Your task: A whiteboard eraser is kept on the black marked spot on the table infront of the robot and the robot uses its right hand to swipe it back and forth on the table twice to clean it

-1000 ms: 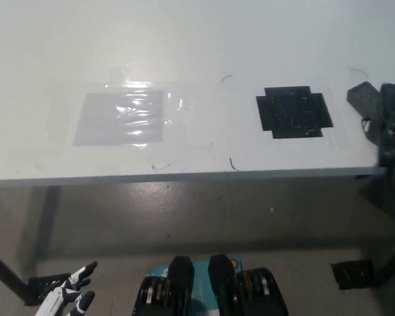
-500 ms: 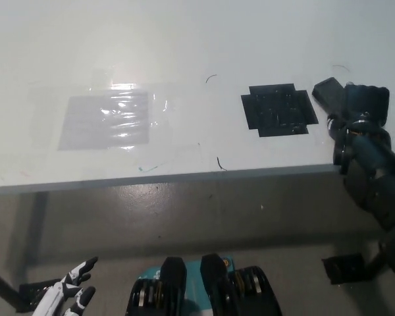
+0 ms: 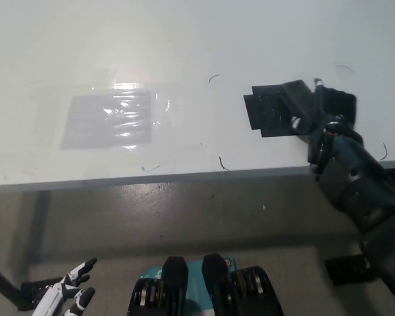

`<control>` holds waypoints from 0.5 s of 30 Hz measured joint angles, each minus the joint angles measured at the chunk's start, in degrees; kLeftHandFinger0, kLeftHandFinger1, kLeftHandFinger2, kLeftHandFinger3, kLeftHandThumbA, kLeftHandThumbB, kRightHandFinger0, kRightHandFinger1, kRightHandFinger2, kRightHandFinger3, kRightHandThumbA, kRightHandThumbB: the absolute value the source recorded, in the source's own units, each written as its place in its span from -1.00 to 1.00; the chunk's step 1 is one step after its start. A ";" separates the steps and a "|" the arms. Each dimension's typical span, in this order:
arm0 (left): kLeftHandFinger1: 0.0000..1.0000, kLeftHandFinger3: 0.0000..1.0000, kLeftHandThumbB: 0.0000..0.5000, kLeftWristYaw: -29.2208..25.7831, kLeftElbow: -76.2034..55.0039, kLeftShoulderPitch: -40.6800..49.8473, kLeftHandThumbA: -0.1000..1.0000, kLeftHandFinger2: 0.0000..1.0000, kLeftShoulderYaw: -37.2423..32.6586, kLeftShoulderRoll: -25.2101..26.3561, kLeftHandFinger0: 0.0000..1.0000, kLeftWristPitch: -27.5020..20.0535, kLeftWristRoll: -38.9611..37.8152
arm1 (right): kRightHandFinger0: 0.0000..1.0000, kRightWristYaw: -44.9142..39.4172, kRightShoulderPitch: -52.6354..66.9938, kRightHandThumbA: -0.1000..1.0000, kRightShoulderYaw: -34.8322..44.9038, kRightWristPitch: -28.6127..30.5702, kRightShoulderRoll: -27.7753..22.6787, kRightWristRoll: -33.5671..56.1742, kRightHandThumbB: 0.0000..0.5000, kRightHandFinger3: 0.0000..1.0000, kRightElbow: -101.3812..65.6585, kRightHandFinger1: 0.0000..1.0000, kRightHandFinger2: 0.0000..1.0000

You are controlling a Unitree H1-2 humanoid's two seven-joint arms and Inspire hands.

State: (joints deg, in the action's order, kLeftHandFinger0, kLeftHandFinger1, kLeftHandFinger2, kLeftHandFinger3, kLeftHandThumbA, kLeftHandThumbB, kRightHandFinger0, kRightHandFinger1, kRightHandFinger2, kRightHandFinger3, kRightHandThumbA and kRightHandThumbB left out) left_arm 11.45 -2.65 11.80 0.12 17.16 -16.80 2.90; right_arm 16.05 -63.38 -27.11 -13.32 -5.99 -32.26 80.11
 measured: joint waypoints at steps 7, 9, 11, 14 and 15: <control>1.00 1.00 0.42 0.00 0.03 0.49 0.79 1.00 -0.01 0.00 1.00 -0.01 0.00 | -0.94 -0.06 0.00 -1.00 4.26 4.34 1.18 2.10 -0.39 0.03 -1.44 -0.28 0.23; 1.00 1.00 0.38 0.00 0.05 0.53 0.78 1.00 -0.04 0.00 1.00 -0.01 0.00 | -1.00 -0.28 0.00 -1.00 4.43 5.28 1.70 2.37 -0.38 -0.16 -1.70 -0.36 0.11; 1.00 1.00 0.38 0.00 0.07 0.58 0.78 1.00 -0.04 0.01 1.00 -0.02 0.00 | -1.00 -0.43 0.00 -1.00 4.48 5.94 2.33 2.52 -0.36 -0.12 -2.10 -0.43 0.05; 1.00 1.00 0.37 0.00 0.08 0.81 0.78 1.00 -0.04 0.00 1.00 -0.03 0.00 | -1.00 -0.46 0.00 -1.00 4.40 6.51 2.79 2.54 -0.26 0.05 -2.20 -0.46 0.10; 1.00 1.00 0.37 0.00 0.09 0.97 0.78 1.00 -0.05 0.00 1.00 -0.04 0.00 | -0.98 -0.46 0.00 -1.00 4.32 6.61 2.79 2.53 -0.28 0.28 -2.20 -0.40 0.20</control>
State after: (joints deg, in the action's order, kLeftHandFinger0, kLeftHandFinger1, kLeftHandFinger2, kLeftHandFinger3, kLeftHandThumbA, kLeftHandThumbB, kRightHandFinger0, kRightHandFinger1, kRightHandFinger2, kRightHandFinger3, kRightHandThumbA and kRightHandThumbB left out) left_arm 11.45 -2.57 12.77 0.07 17.16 -16.83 2.90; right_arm 15.60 -63.38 -22.79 -6.71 -3.20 -29.73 77.91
